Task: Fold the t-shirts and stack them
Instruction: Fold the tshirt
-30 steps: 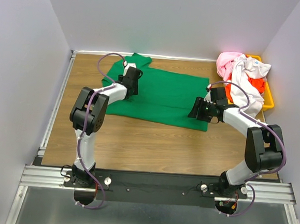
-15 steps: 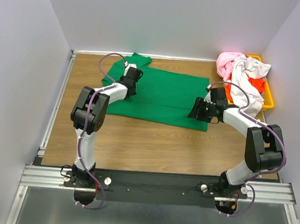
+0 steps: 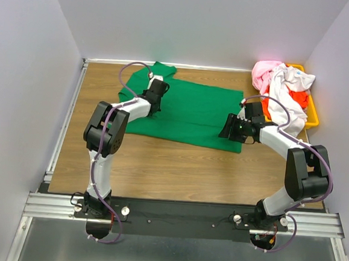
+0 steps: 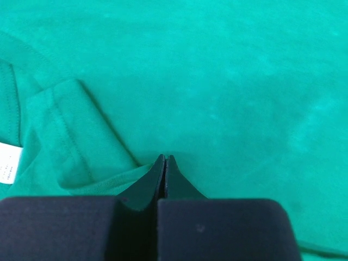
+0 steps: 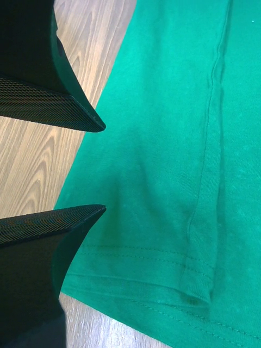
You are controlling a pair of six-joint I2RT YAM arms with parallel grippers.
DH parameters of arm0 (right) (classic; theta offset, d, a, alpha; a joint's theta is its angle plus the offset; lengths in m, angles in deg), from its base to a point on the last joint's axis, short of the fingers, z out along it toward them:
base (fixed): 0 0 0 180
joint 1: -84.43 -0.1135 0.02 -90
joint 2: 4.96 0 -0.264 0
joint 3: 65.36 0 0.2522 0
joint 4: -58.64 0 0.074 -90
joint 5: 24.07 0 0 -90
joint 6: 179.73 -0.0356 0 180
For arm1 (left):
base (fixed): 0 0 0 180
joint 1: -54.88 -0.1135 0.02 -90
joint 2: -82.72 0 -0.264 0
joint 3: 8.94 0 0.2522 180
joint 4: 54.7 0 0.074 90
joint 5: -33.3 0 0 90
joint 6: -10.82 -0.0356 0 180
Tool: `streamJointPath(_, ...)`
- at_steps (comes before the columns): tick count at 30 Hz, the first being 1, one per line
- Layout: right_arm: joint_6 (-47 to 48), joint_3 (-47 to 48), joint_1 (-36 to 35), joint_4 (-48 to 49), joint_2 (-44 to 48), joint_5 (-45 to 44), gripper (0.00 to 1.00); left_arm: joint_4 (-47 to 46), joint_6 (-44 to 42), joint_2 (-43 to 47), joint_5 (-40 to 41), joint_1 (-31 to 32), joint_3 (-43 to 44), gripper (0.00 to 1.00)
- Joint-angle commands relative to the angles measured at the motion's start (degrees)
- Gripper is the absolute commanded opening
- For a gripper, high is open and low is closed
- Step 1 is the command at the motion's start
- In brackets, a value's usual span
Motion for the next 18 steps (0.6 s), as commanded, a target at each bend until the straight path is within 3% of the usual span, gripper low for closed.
streamJointPath(1, -0.21, -0.77, -0.29, 1.21, 0.41, 1.10, 0.63, -2.66, -3.28, 0.75, 0.27, 2.26, 1.21, 0.00)
streamJointPath(18, -0.39, -1.12, -0.38, 1.12, 0.58, 0.92, 0.63, -4.34, -5.48, -0.65, -3.43, 3.49, 2.18, 0.00)
